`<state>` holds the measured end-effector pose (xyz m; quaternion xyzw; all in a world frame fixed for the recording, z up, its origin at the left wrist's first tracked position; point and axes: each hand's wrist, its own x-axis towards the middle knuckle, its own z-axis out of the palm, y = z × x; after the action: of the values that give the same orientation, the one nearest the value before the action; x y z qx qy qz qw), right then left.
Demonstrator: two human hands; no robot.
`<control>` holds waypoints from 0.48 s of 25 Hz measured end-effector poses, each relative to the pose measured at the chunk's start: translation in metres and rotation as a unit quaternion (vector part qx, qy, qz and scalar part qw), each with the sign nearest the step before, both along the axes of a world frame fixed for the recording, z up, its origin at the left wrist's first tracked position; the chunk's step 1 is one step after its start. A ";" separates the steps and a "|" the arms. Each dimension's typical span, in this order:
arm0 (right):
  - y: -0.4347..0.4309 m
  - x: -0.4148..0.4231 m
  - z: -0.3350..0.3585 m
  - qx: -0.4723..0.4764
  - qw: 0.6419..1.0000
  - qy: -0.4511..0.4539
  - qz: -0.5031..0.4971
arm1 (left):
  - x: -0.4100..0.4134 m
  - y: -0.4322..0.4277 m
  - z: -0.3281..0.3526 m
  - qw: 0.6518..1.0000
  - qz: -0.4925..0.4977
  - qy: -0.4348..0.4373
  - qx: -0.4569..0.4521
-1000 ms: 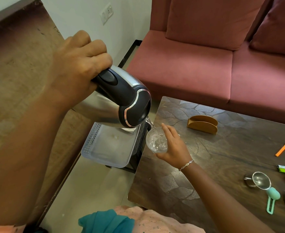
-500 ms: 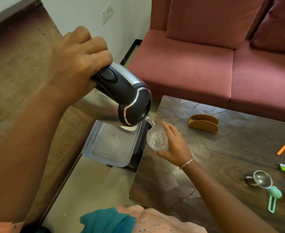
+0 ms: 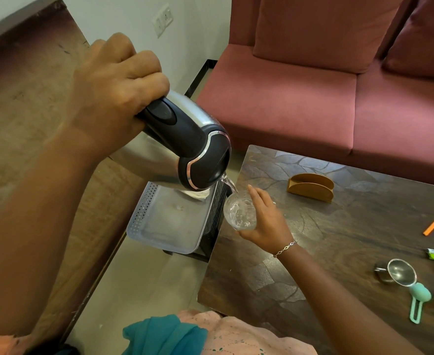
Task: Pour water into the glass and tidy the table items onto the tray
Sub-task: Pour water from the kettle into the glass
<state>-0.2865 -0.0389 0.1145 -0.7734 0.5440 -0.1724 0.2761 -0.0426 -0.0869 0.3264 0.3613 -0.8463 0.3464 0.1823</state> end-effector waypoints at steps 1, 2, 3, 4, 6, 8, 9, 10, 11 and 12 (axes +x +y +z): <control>0.000 0.000 0.000 0.000 1.000 0.003 0.001 | 0.000 0.000 0.000 1.000 0.003 -0.001 -0.004; 0.000 0.000 0.000 0.001 1.000 0.003 0.001 | 0.001 -0.001 0.001 1.000 0.004 -0.003 -0.006; 0.000 0.000 0.000 0.003 1.000 0.000 0.001 | 0.001 -0.001 0.001 1.000 0.003 -0.007 -0.008; 0.001 0.001 0.000 0.004 1.000 -0.004 0.002 | 0.002 -0.001 0.003 1.000 0.001 -0.012 -0.009; 0.001 0.001 0.000 0.006 1.000 -0.008 0.001 | 0.002 -0.001 0.005 1.000 -0.002 -0.019 -0.010; 0.001 0.001 0.000 0.008 1.000 -0.009 -0.001 | 0.002 -0.001 0.007 1.000 -0.003 -0.021 -0.012; 0.001 0.001 0.000 0.007 1.000 -0.009 -0.001 | 0.002 0.000 0.008 1.000 -0.001 -0.021 -0.014; 0.000 0.001 0.000 0.005 1.000 -0.009 -0.001 | 0.003 0.000 0.009 1.000 0.000 -0.022 -0.016; 0.000 0.001 0.000 0.005 1.000 -0.010 -0.002 | 0.003 0.000 0.009 1.000 0.000 -0.023 -0.018; 0.000 0.001 0.001 0.006 1.000 -0.012 -0.004 | 0.003 0.000 0.010 1.000 0.000 -0.024 -0.019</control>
<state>-0.2856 -0.0385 0.1153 -0.7676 0.5446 -0.1792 0.2866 -0.0397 -0.0866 0.3361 0.3490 -0.8436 0.3713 0.1691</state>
